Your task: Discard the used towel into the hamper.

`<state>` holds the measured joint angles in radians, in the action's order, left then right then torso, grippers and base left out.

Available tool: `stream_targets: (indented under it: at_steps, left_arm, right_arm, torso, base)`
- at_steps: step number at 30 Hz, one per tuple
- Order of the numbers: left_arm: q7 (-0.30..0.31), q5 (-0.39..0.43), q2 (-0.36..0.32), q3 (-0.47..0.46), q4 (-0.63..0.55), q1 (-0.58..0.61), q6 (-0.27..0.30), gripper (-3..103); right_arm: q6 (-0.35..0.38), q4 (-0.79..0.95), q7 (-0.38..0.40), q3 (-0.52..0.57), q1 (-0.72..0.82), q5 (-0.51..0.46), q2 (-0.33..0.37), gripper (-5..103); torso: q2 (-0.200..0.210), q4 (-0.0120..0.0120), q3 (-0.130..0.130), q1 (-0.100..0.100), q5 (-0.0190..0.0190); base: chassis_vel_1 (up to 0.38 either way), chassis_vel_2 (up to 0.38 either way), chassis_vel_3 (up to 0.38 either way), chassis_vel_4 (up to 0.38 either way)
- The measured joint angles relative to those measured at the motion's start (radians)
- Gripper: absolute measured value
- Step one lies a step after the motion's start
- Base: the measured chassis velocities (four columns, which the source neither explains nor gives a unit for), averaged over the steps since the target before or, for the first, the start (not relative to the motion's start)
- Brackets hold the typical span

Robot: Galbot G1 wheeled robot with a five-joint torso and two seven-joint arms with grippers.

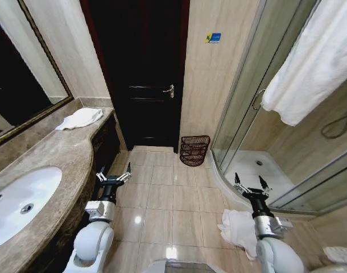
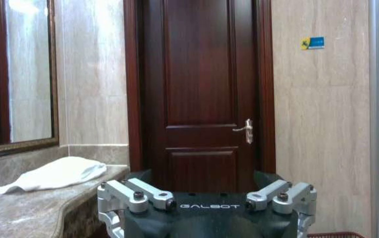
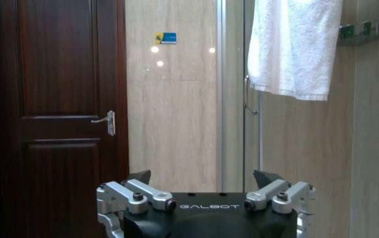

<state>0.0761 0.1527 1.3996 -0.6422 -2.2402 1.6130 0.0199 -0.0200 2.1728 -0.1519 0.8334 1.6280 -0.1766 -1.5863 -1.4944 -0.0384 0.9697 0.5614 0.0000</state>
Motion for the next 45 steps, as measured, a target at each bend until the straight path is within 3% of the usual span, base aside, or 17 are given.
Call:
stream_targets:
  at_steps: [45]
  left_arm:
    - [-0.009, -0.013, 0.007, -0.006, -0.003, 0.012, -0.008, 100]
  right_arm:
    - [-0.023, -0.007, -0.003, 0.012, 0.007, 0.009, 0.006, 100]
  torso:
    - [0.0, 0.0, 0.0, 0.0, 0.0]
  base:
    - [0.0, 0.0, 0.0, 0.0]
